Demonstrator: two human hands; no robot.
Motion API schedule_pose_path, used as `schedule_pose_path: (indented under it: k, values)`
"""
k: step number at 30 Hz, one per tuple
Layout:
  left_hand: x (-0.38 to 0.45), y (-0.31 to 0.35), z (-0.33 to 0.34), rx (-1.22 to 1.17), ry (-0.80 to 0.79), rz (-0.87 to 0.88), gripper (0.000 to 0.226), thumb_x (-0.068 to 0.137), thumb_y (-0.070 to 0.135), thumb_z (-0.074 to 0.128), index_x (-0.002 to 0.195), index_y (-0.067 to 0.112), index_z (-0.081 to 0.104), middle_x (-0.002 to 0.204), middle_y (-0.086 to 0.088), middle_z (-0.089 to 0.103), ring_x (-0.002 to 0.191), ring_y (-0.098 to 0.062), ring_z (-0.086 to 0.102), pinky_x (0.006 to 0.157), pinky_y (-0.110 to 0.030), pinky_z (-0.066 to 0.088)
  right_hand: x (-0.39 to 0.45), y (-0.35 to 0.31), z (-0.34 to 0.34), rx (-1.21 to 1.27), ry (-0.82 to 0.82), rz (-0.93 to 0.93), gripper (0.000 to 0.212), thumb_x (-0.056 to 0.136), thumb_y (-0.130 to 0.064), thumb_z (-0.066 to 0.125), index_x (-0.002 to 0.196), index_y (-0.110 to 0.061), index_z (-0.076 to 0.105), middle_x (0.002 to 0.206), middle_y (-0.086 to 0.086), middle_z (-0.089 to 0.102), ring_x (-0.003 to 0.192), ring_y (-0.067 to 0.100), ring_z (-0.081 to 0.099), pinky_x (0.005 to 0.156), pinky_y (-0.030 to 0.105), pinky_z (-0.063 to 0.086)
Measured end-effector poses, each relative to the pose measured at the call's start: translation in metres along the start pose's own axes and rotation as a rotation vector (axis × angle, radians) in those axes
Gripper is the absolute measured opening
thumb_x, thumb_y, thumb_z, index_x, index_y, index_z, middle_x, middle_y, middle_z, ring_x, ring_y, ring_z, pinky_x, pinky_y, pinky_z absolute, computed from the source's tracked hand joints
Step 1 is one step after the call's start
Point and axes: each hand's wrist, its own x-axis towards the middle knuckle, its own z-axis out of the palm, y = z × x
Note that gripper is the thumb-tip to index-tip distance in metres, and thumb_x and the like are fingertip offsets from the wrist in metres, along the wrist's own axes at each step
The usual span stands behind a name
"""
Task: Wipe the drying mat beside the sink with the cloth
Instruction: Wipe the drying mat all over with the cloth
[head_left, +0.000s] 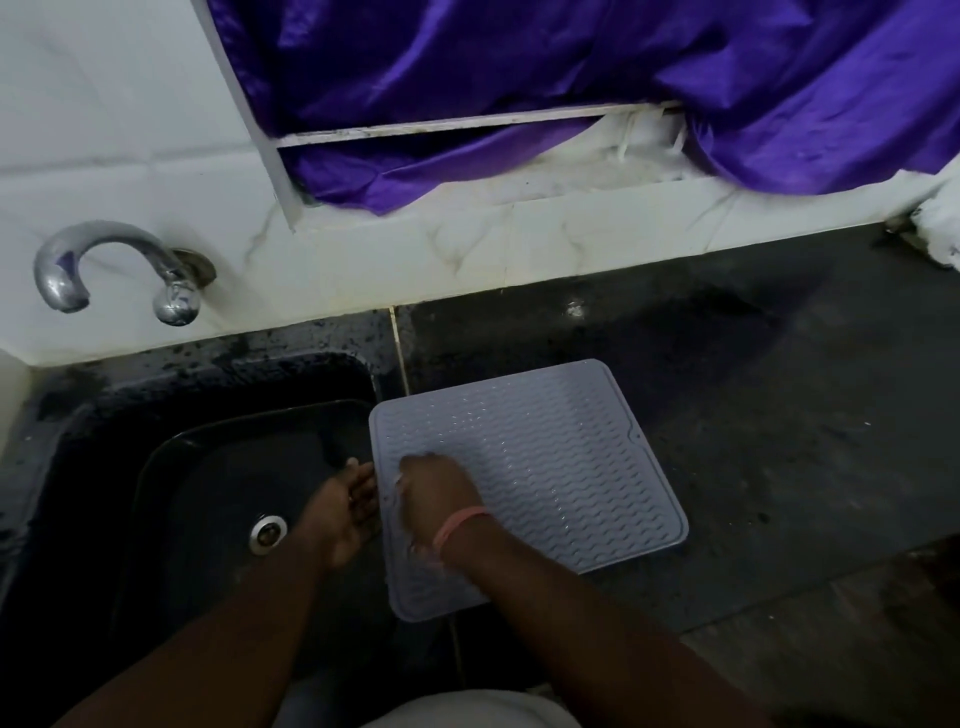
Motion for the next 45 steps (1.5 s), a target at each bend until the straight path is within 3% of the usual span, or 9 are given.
schedule_pose_path:
  k: [5, 9, 14, 21, 25, 29, 34, 39, 45]
  values:
    - [-0.002, 0.019, 0.001, 0.087, 0.000, 0.000, 0.032, 0.105, 0.032, 0.043, 0.130, 0.021, 0.060, 0.122, -0.007, 0.067, 0.112, -0.026, 0.062, 0.078, -0.040, 0.051, 0.021, 0.112, -0.080, -0.095, 0.330, 0.411, 0.012, 0.097, -0.015, 0.055, 0.104, -0.015, 0.065, 0.096, 0.007, 0.069, 0.088, 0.021, 0.064, 0.082, 0.035, 0.056]
    - [0.002, 0.032, 0.000, 0.055, -0.013, 0.014, 0.037, 0.105, 0.029, 0.041, 0.139, 0.019, 0.053, 0.133, -0.009, 0.062, 0.121, -0.030, 0.058, 0.093, -0.044, 0.049, 0.018, 0.191, -0.117, -0.255, 0.297, 0.655, 0.026, 0.099, -0.015, 0.047, 0.118, -0.008, 0.065, 0.113, 0.017, 0.068, 0.104, 0.033, 0.065, 0.086, 0.042, 0.057]
    - [0.004, 0.034, 0.004, 0.042, -0.011, -0.007, 0.033, 0.105, 0.032, 0.045, 0.126, 0.013, 0.062, 0.127, -0.009, 0.064, 0.119, -0.029, 0.058, 0.099, -0.046, 0.047, 0.041, 0.128, -0.077, -0.252, 0.274, 0.610, 0.016, 0.097, -0.019, 0.058, 0.104, -0.009, 0.068, 0.100, 0.011, 0.069, 0.093, 0.024, 0.065, 0.084, 0.037, 0.057]
    - [0.010, 0.034, 0.001, 0.080, -0.017, -0.025, 0.034, 0.107, 0.030, 0.041, 0.109, 0.008, 0.066, 0.103, -0.015, 0.071, 0.097, -0.030, 0.064, 0.077, -0.041, 0.052, 0.046, -0.042, 0.021, -0.121, -0.077, 0.062, 0.024, 0.104, -0.023, 0.049, 0.112, -0.009, 0.067, 0.107, 0.012, 0.067, 0.101, 0.028, 0.064, 0.091, 0.040, 0.053]
    - [0.017, 0.034, -0.006, 0.067, -0.030, -0.022, 0.042, 0.107, 0.040, 0.037, 0.115, 0.010, 0.066, 0.106, -0.011, 0.072, 0.102, -0.029, 0.063, 0.086, -0.043, 0.051, 0.057, -0.012, -0.022, 0.064, 0.056, 0.130, 0.018, 0.099, -0.015, 0.052, 0.105, -0.008, 0.068, 0.104, 0.012, 0.070, 0.100, 0.027, 0.066, 0.087, 0.034, 0.051]
    - [0.030, 0.035, -0.010, 0.027, -0.019, 0.012, 0.056, 0.105, 0.050, 0.037, 0.141, 0.010, 0.052, 0.141, -0.013, 0.057, 0.129, -0.031, 0.052, 0.110, -0.047, 0.040, 0.068, 0.091, -0.104, -0.150, 0.248, 0.406, 0.023, 0.101, -0.012, 0.048, 0.101, -0.005, 0.070, 0.101, 0.014, 0.070, 0.098, 0.029, 0.067, 0.086, 0.037, 0.054]
    - [0.040, 0.047, 0.002, -0.085, 0.037, 0.108, 0.057, 0.106, 0.046, 0.036, 0.144, 0.006, 0.048, 0.151, -0.018, 0.046, 0.134, -0.032, 0.049, 0.112, -0.049, 0.039, 0.065, 0.182, -0.143, -0.342, 0.242, 0.650, 0.028, 0.100, -0.009, 0.047, 0.116, 0.001, 0.068, 0.122, 0.020, 0.068, 0.117, 0.036, 0.063, 0.095, 0.039, 0.051]
    - [0.046, 0.044, 0.003, -0.021, -0.003, 0.094, 0.058, 0.106, 0.049, 0.030, 0.141, 0.008, 0.054, 0.142, -0.012, 0.057, 0.135, -0.030, 0.048, 0.119, -0.052, 0.029, 0.094, 0.120, -0.112, -0.290, 0.164, 0.622, 0.021, 0.099, -0.009, 0.053, 0.113, -0.004, 0.069, 0.111, 0.017, 0.072, 0.105, 0.032, 0.068, 0.089, 0.042, 0.057]
    - [0.045, 0.048, 0.004, -0.035, -0.028, 0.065, 0.081, 0.098, 0.070, 0.016, 0.136, 0.011, 0.057, 0.130, -0.009, 0.063, 0.126, -0.031, 0.054, 0.110, -0.049, 0.039, 0.110, -0.012, -0.017, -0.293, -0.007, 0.233, 0.027, 0.102, -0.013, 0.046, 0.117, -0.005, 0.067, 0.118, 0.015, 0.066, 0.111, 0.033, 0.062, 0.094, 0.043, 0.051]
